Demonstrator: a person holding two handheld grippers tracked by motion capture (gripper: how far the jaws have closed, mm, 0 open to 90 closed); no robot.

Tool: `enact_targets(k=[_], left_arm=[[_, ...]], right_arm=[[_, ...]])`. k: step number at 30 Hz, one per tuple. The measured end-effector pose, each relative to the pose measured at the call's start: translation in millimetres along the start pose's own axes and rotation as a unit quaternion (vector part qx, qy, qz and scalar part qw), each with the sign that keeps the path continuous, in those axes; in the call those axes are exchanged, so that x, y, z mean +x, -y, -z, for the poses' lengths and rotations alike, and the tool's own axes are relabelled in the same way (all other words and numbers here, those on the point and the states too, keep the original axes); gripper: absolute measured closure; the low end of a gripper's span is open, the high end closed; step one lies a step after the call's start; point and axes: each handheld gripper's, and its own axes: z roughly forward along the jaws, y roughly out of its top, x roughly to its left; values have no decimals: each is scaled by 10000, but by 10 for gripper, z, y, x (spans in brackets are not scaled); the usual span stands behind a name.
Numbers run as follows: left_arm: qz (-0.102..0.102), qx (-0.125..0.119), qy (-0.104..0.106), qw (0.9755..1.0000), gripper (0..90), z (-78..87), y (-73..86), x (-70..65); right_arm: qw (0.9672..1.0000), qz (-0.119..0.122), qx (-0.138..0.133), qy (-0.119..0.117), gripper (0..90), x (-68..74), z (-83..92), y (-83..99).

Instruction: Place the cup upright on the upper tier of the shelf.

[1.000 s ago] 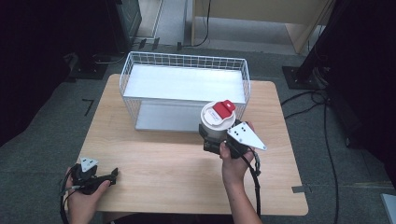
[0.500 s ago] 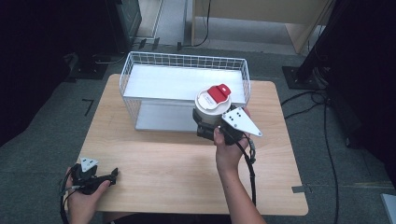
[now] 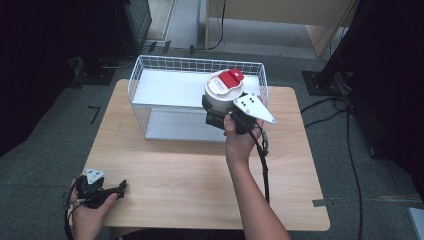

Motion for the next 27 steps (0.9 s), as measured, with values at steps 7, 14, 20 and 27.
enact_targets(k=[7,14,20,27], left_arm=[[-3,12,2,10000,16,2,-1,1],[-3,-3,17,10000,16,1,1,4],[-4,-3,16,10000,16,1,1,3],[-4,-2,14,10000,16,1,1,3]], right_arm=[[10000,51,40,38,56,-1,-235,-8],[9999,-21,92,57,56,15,-441,4],[9999,20,90,88,56,21,-595,-18],[9997,71,156,186,56,-14,-768,-25]])
